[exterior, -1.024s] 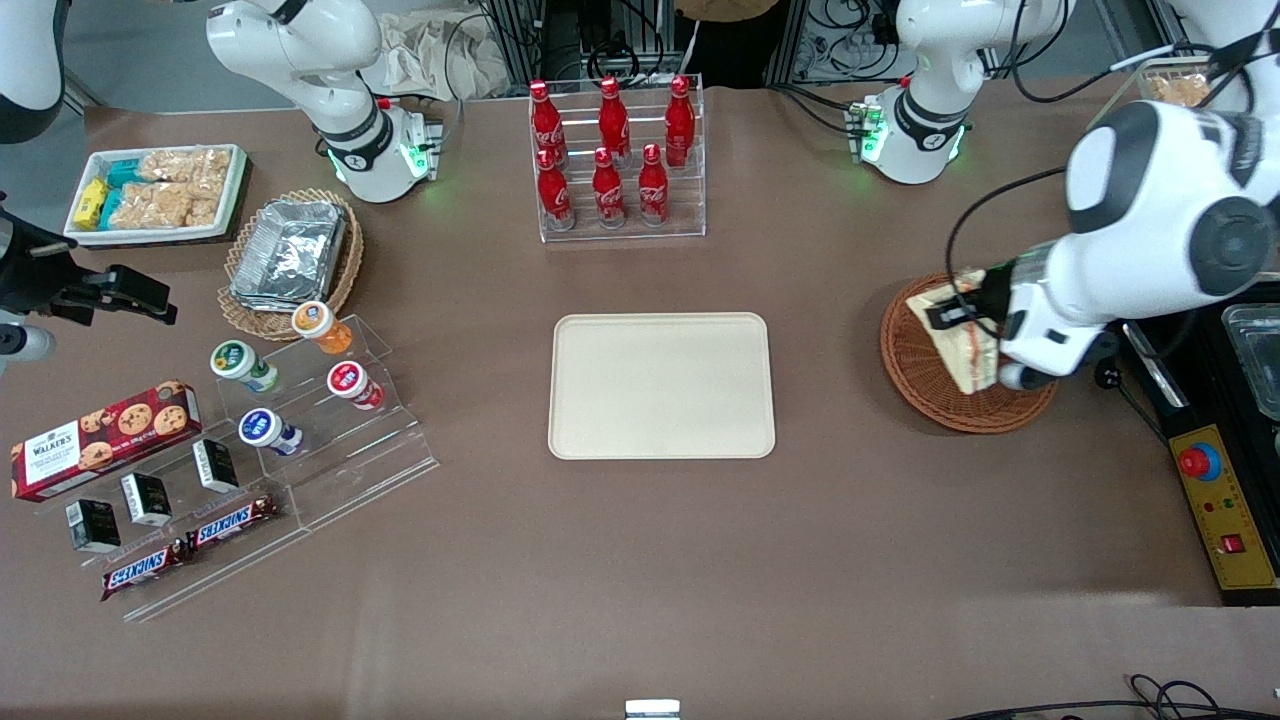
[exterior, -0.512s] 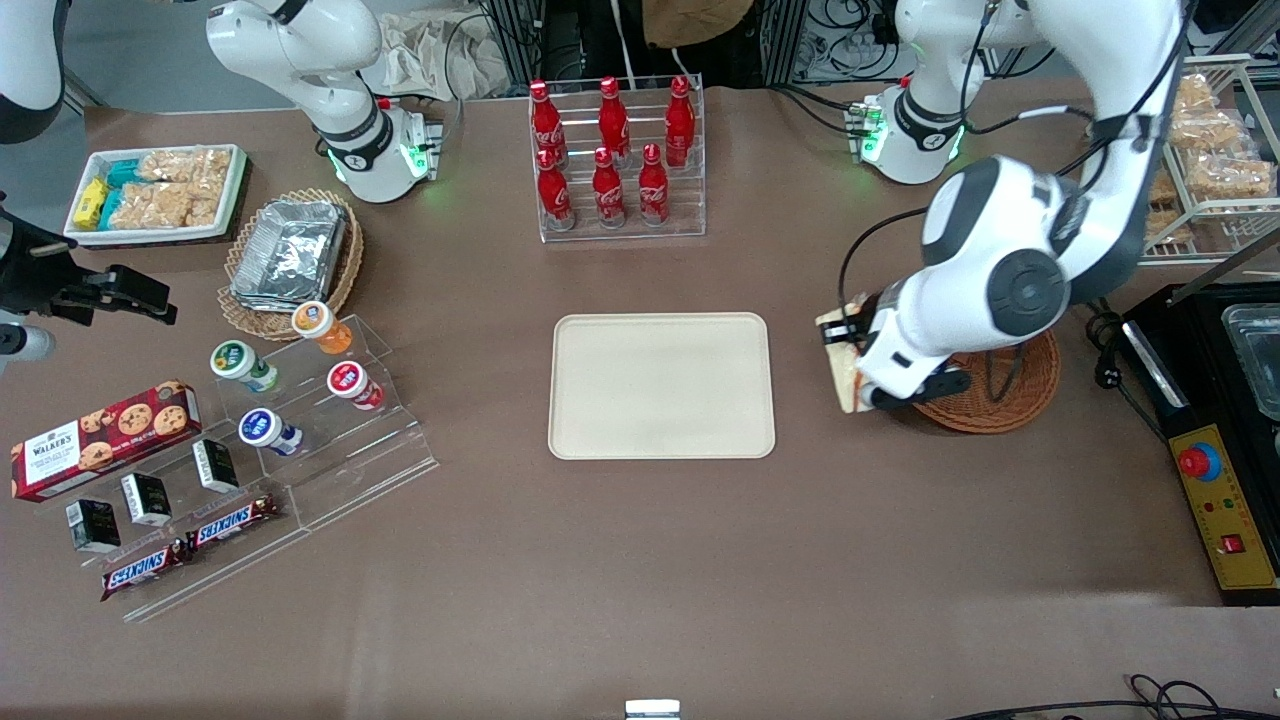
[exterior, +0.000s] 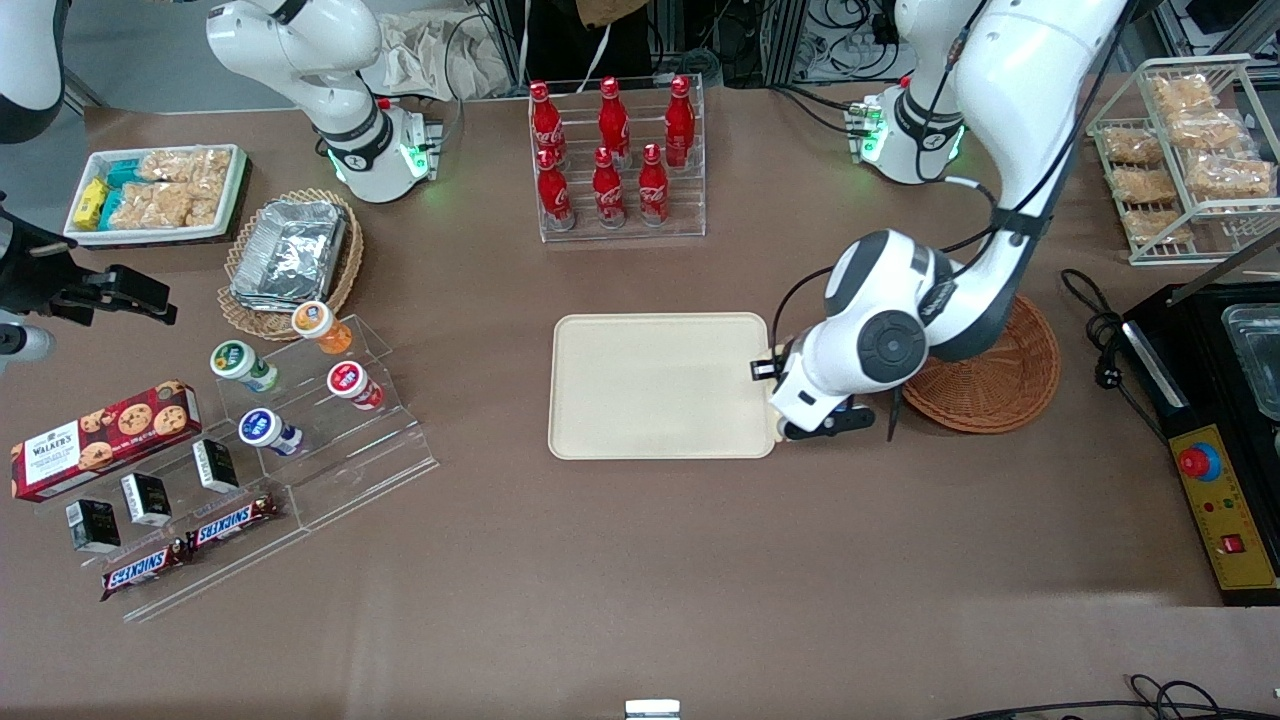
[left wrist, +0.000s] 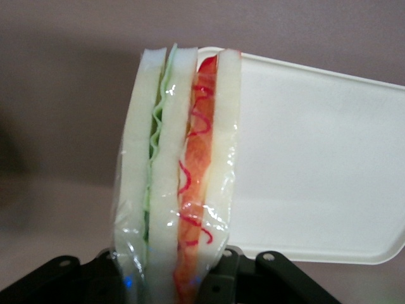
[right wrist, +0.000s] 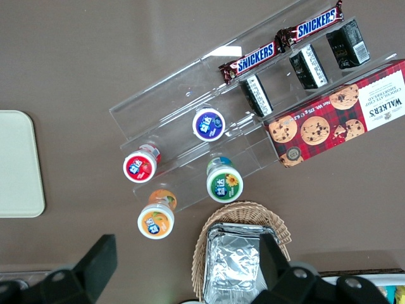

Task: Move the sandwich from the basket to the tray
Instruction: 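Carry the sandwich over the cream tray with the left gripper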

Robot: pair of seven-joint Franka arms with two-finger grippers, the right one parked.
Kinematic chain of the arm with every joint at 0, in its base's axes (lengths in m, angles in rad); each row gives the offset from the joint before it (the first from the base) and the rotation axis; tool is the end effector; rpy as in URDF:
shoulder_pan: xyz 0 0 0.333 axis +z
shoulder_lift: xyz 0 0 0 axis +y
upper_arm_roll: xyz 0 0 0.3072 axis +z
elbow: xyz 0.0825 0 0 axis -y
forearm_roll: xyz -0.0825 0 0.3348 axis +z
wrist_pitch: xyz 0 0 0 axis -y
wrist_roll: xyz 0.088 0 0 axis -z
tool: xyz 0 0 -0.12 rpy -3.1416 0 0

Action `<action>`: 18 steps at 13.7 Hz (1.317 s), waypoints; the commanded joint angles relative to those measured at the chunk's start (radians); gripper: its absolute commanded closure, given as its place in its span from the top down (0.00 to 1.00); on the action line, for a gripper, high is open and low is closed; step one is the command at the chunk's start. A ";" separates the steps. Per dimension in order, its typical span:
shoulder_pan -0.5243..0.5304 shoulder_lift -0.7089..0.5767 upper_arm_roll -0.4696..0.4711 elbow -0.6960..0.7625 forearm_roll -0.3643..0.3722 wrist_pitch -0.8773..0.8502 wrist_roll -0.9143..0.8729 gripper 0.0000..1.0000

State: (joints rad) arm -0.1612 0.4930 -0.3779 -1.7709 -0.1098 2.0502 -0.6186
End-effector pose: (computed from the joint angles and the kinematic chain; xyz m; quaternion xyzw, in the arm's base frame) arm 0.5124 -0.2938 0.2979 0.9833 0.0811 -0.1501 0.0632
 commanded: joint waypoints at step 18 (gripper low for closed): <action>-0.083 0.170 0.005 0.039 0.122 0.064 -0.049 1.00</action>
State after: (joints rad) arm -0.2376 0.6630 -0.3770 -1.7560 -0.0129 2.1233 -0.6454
